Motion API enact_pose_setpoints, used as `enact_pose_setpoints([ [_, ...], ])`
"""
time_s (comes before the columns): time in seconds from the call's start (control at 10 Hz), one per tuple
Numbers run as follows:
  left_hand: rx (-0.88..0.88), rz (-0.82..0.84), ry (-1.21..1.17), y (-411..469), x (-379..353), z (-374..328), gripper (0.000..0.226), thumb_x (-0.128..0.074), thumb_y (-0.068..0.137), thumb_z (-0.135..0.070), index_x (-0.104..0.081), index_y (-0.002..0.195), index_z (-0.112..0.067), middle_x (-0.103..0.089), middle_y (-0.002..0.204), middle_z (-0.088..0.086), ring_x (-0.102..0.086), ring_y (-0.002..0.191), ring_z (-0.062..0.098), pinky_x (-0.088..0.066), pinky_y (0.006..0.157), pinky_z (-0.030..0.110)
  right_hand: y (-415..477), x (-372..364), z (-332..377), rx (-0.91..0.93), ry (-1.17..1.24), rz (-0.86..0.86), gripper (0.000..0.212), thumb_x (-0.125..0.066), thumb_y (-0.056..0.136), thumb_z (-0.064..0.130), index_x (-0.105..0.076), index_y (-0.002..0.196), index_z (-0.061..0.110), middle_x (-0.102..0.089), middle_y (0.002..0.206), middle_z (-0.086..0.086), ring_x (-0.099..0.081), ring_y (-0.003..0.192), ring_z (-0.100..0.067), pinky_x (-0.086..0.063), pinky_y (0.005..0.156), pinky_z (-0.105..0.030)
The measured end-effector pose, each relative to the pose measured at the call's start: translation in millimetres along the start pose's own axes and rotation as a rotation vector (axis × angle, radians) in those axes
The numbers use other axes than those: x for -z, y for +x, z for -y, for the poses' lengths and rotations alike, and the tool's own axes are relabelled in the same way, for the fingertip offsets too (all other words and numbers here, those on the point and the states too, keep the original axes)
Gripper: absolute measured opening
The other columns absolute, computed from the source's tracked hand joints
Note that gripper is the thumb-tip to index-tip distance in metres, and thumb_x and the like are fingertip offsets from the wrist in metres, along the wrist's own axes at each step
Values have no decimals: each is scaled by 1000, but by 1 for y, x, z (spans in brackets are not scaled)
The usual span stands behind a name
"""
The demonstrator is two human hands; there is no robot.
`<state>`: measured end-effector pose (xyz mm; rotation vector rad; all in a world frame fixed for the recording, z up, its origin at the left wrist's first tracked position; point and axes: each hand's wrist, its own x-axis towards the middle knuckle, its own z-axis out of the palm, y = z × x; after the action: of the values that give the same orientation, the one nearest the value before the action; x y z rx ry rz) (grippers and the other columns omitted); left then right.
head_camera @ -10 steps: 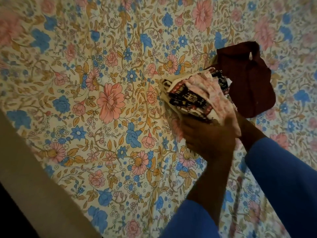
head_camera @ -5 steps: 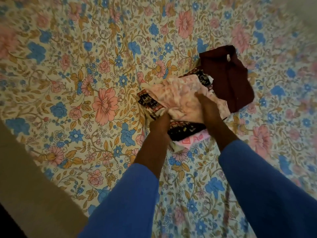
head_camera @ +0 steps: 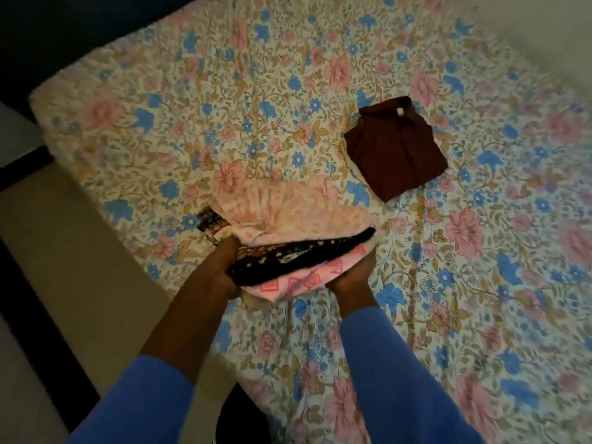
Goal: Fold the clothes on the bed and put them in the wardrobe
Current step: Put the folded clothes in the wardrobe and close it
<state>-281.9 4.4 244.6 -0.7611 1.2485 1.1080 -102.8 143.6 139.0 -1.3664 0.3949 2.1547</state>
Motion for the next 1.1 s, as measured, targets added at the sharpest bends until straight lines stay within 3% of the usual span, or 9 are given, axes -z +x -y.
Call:
enact_pose_setpoints([
  [0.1, -215, 127, 120, -18, 71, 3, 47, -73, 84, -35, -70, 122, -8, -72, 118, 21, -73, 99, 37, -60, 79, 61, -77, 2, -28, 174, -344, 133, 69, -30, 96, 76, -67, 115, 21, -67, 121, -17, -66, 102, -36, -54, 81, -49],
  [0.2, -431, 33, 134, -58, 154, 16, 61, -74, 89, -42, -62, 141, -13, -61, 141, 20, -67, 118, 34, -54, 101, 54, -132, 14, -31, 52, -536, 358, 75, -37, 96, 72, -76, 122, 15, -67, 133, -18, -66, 119, -39, -49, 106, -59],
  [0.4, -746, -34, 161, -234, 204, 152, 19, -67, 89, -13, -73, 103, -1, -75, 70, 10, -73, 58, 16, -57, 50, 24, -248, 26, -76, 2, -1217, 639, 45, -64, 96, 52, -74, 122, 17, -75, 120, -13, -74, 106, -31, -53, 101, -53],
  [0.5, -834, -91, 147, -263, 243, 214, 18, -83, 79, -17, -81, 94, -7, -78, 79, 8, -76, 72, 17, -60, 58, 25, -287, 44, -115, 65, -1489, 717, 66, -88, 74, 48, -70, 128, 16, -76, 119, -11, -74, 107, -30, -56, 98, -51],
  [0.6, -862, -320, -76, -268, 309, 295, 21, -71, 89, -2, -73, 110, -4, -72, 108, 15, -70, 98, 29, -57, 72, 28, -314, 74, -175, 104, -1659, 836, 57, -93, 69, 31, -72, 120, 15, -76, 117, -11, -76, 100, -26, -63, 81, -41],
  [0.7, -863, -418, -286, -270, 351, 363, 27, -67, 92, 0, -66, 119, 0, -68, 116, 19, -66, 100, 34, -55, 79, 32, -340, 105, -223, 66, -1763, 913, 32, -84, 82, 16, -72, 112, 17, -78, 109, -8, -78, 87, -18, -62, 65, -31],
  [0.9, -753, -490, -651, -263, 438, 532, 81, -93, 50, -32, -71, 124, -10, -73, 116, 21, -71, 103, 38, -59, 88, 47, -375, 213, -333, -64, -2020, 1070, 40, -87, 80, 14, -70, 116, 19, -78, 110, -1, -77, 95, -16, -63, 79, -33],
  [1.0, -750, -600, -865, -246, 465, 633, 59, -90, 58, -31, -75, 113, -16, -77, 109, 15, -72, 103, 36, -57, 95, 52, -392, 302, -388, -138, -2212, 1136, 43, -89, 79, 21, -71, 117, 16, -79, 105, 1, -76, 94, -14, -62, 84, -34],
  [1.1, -694, -698, -1012, -232, 480, 698, 65, -89, 51, -38, -74, 111, -18, -78, 106, 11, -72, 102, 34, -57, 95, 54, -402, 370, -424, -165, -2308, 1173, 41, -90, 79, 20, -70, 115, 16, -77, 99, 5, -75, 85, -6, -62, 75, -25],
])
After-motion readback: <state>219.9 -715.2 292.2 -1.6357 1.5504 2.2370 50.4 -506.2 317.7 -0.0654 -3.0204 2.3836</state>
